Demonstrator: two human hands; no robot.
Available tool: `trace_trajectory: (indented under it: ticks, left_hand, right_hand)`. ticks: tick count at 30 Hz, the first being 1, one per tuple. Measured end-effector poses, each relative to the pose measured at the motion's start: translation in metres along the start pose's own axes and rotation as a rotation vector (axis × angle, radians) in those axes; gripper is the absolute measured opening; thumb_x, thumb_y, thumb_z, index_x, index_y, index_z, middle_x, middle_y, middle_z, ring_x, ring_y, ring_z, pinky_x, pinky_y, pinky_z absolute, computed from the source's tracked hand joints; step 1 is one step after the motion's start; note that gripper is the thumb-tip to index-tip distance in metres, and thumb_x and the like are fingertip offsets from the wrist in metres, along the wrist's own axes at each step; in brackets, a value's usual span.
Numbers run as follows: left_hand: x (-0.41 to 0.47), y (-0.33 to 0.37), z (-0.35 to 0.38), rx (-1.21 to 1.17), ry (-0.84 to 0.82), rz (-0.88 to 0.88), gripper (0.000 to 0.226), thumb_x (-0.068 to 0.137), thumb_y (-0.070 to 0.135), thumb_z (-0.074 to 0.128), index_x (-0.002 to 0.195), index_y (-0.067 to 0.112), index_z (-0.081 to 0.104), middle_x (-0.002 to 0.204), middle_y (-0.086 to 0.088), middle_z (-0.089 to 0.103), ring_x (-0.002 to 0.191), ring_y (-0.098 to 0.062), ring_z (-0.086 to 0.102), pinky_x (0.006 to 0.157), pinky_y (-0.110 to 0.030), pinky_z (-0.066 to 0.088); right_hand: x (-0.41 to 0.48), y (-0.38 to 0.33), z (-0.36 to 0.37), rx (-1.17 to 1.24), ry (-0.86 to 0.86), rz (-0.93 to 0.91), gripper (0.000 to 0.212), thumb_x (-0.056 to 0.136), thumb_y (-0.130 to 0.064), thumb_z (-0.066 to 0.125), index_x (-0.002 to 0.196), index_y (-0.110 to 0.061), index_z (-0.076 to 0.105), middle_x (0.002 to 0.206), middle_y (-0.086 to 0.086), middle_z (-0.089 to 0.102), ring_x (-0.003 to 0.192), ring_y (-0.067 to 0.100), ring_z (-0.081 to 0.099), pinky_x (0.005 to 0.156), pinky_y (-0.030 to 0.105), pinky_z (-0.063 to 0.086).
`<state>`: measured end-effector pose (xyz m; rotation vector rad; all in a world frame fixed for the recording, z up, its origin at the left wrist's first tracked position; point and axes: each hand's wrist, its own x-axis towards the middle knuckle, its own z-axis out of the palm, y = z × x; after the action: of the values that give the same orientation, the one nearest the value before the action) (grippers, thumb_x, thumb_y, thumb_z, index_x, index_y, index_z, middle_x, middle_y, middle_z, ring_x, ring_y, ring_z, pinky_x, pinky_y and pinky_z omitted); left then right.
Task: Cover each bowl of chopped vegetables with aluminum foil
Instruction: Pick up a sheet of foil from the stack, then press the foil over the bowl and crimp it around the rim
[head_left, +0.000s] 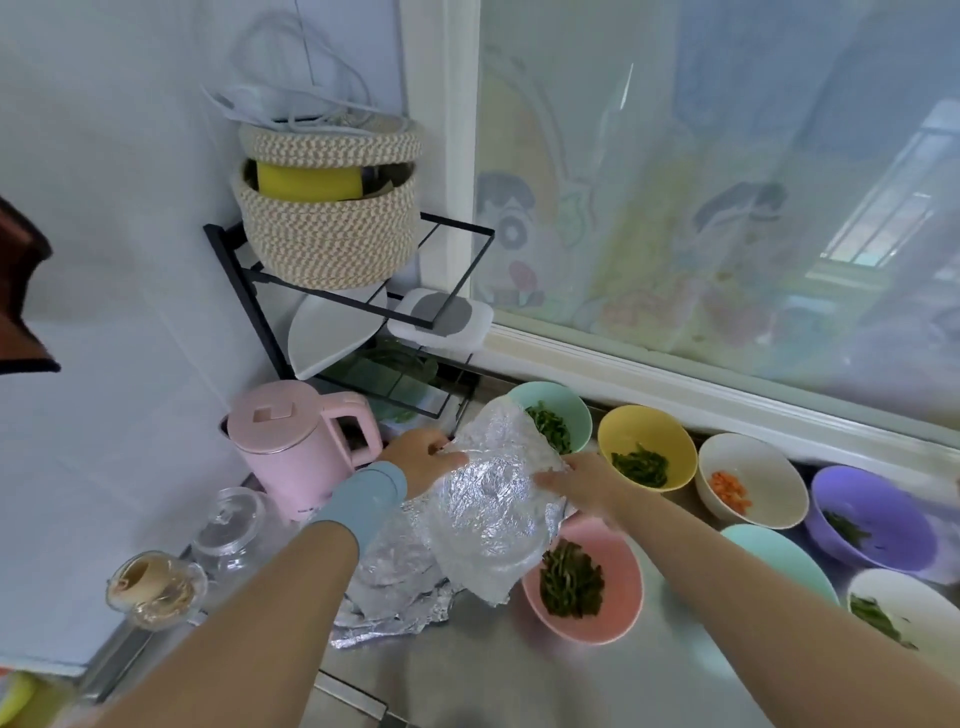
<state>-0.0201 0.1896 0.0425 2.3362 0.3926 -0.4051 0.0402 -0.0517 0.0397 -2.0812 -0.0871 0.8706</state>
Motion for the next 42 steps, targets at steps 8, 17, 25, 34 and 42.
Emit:
trace_trajectory:
  ticks: [8,17,25,34,42]
  left_hand:
    - [0.002,0.041,0.093,-0.031,-0.042,-0.039,0.036,0.092,0.051,0.054,0.104,0.017,0.053,0.095,0.001,0.058,0.084,-0.018,0.056,0.076,-0.033,0.044]
    - [-0.005,0.050,0.166,0.353,0.237,0.257,0.047,0.087,0.004,0.054,0.132,0.018,0.050,0.136,-0.003,0.046,0.125,-0.025,0.045,0.104,-0.036,0.038]
    - [-0.009,0.045,0.209,0.630,-0.050,0.270,0.077,0.098,0.059,0.028,0.154,0.025,-0.013,0.158,0.004,-0.028,0.148,-0.017,-0.021,0.122,-0.043,-0.004]
    - [-0.005,0.035,0.219,0.586,0.004,0.243,0.106,0.082,0.079,0.040,0.152,0.027,-0.021,0.160,0.005,-0.024,0.150,-0.023,-0.008,0.121,-0.042,0.005]
    - [-0.008,0.041,0.228,0.682,0.048,0.282,0.117,0.076,0.086,0.033,0.153,0.015,-0.018,0.157,-0.004,-0.031,0.147,-0.025,-0.023,0.120,-0.044,-0.012]
  right_hand:
    - [-0.022,0.077,-0.067,0.081,0.024,0.225,0.044,0.084,-0.017,0.075,0.126,-0.013,0.060,0.120,0.008,0.064,0.089,0.026,0.071,0.066,0.036,0.062]
    - [-0.019,0.141,-0.051,-0.275,0.332,0.069,0.029,0.092,-0.018,0.049,0.112,-0.029,0.067,0.107,0.000,0.069,0.095,0.021,0.063,0.083,0.031,0.051]
    - [-0.010,0.153,-0.031,-0.359,0.343,0.002,0.034,0.100,-0.016,0.042,0.132,-0.015,0.051,0.129,0.006,0.056,0.116,0.022,0.053,0.097,0.029,0.041]
    - [-0.015,0.164,-0.071,0.019,0.168,0.071,0.035,0.086,-0.015,0.071,0.118,-0.026,0.064,0.087,0.002,0.061,0.068,0.013,0.056,0.059,0.023,0.050]
    - [-0.024,0.156,-0.033,-0.582,0.571,-0.178,0.069,0.070,0.011,0.054,0.132,-0.021,0.055,0.132,0.004,0.049,0.121,0.025,0.046,0.101,0.039,0.045]
